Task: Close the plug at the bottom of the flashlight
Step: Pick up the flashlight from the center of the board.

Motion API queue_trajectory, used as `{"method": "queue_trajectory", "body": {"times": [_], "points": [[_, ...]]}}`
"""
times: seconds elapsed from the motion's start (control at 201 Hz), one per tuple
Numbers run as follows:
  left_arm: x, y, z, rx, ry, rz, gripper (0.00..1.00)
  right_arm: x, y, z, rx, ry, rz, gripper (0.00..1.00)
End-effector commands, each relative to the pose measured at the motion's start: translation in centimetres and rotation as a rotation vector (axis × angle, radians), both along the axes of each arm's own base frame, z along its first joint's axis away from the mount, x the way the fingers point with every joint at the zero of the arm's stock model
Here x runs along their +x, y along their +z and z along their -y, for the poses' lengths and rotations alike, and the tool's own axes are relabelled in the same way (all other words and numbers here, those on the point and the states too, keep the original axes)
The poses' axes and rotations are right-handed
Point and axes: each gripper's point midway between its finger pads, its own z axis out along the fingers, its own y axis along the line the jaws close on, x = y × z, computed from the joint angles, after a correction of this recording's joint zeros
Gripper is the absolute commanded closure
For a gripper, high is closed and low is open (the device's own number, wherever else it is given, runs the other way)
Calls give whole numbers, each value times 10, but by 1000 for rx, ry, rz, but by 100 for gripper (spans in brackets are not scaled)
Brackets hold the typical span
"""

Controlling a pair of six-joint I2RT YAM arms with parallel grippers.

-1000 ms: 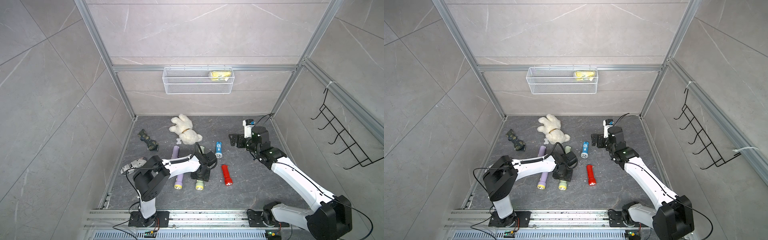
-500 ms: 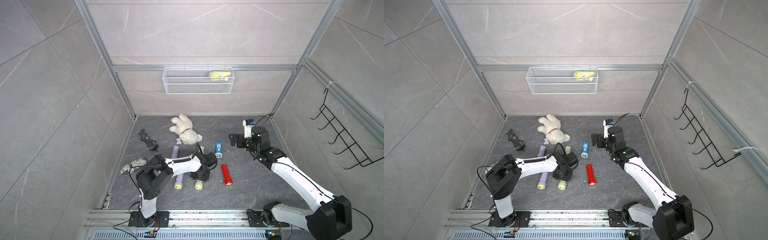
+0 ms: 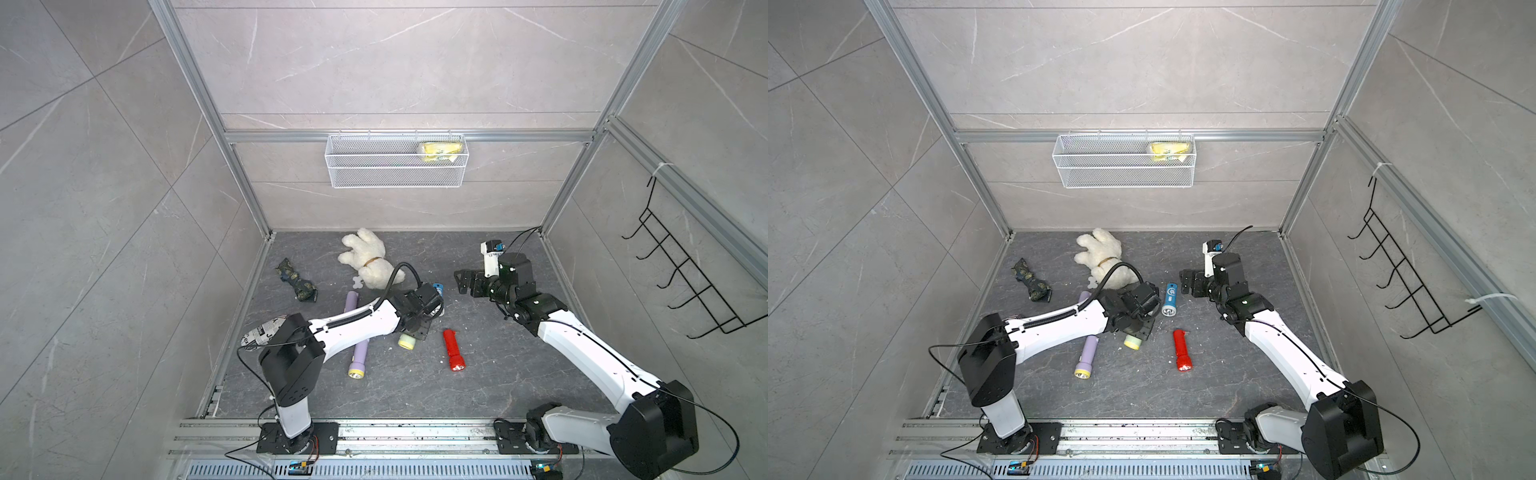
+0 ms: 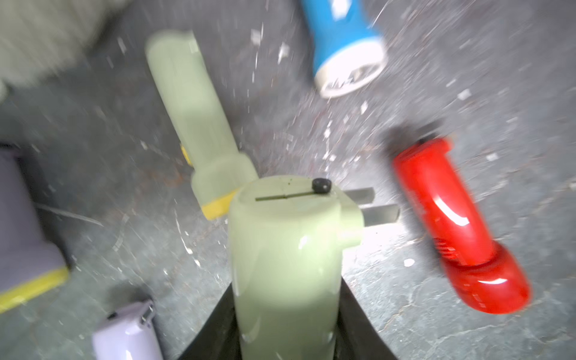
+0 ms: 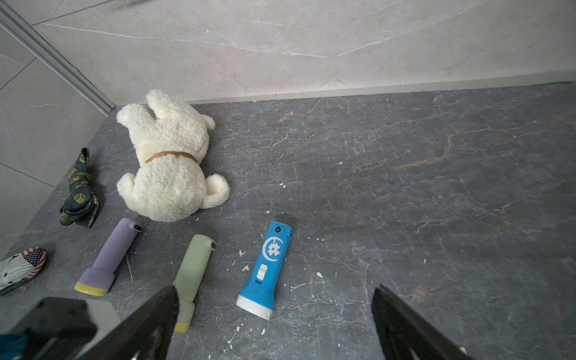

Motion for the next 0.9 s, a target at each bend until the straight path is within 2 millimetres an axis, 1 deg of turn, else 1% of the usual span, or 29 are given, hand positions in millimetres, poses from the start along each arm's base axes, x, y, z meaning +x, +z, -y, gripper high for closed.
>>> {"method": "queue_trajectory", "body": {"times": [0.0,0.04,0.105,0.209,0.343,0.453,0.558,0.662,0.722,0.816,0.891], "points": [[27,67,13,-161,-97,282,100,-2,14,-9,14,65,25,0],[31,79,17,-225,-138,348,100,-4,17,-12,22,90,29,0],[32,93,20,-320,-210,435,100,-9,23,-23,44,158,36,0],[40,112,15,-429,-249,524,100,-16,32,-38,93,250,44,0],[44,127,8,-546,-299,579,100,-23,41,-52,135,342,48,1],[45,136,1,-639,-322,612,100,-37,52,-69,183,463,54,8],[39,147,-4,-721,-364,688,100,-51,66,-87,257,606,64,13],[38,147,-3,-727,-394,635,100,-53,78,-98,312,669,83,15],[35,151,-2,-752,-415,633,100,-54,83,-103,327,701,86,17],[23,157,-2,-802,-483,683,100,-55,93,-111,337,750,101,18],[8,162,0,-836,-581,747,100,-56,98,-119,328,779,112,20]]}}
